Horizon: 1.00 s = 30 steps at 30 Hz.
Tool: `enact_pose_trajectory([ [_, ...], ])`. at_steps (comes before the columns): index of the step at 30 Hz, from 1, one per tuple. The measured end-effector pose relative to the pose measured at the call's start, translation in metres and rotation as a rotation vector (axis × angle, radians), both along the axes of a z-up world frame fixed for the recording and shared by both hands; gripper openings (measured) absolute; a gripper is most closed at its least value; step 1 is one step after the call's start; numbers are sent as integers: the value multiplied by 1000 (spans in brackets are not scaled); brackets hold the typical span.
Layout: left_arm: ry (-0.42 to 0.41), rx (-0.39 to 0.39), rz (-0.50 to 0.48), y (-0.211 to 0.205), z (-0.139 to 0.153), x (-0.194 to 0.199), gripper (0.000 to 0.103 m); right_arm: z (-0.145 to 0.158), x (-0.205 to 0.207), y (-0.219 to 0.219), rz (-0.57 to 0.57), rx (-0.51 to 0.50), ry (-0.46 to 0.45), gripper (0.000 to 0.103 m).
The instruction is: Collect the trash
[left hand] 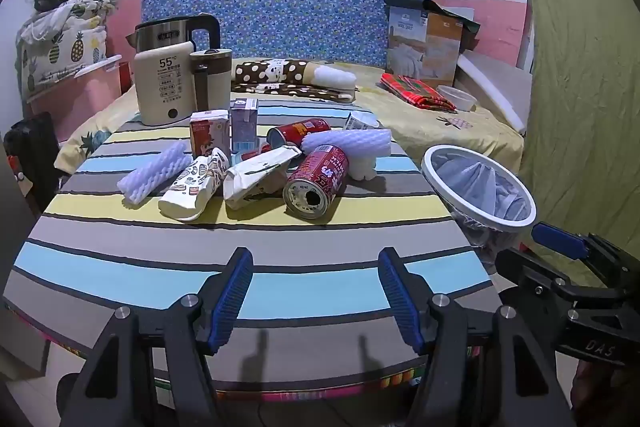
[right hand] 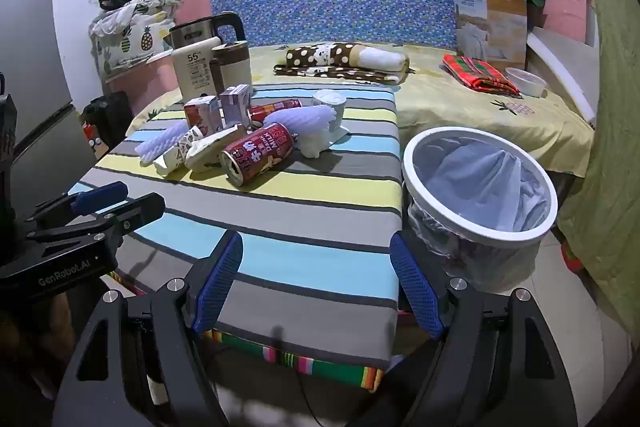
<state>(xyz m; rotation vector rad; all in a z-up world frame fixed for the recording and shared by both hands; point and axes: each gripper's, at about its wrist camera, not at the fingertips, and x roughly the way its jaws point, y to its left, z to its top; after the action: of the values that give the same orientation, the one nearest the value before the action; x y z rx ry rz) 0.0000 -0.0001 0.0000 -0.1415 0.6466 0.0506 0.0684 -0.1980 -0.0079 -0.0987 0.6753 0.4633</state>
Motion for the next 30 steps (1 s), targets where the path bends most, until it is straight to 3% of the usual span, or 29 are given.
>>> enact_pose_trajectory([
  [30, -6, 3, -2, 0, 5, -1, 65, 1, 1, 2, 0, 12, -2, 77],
])
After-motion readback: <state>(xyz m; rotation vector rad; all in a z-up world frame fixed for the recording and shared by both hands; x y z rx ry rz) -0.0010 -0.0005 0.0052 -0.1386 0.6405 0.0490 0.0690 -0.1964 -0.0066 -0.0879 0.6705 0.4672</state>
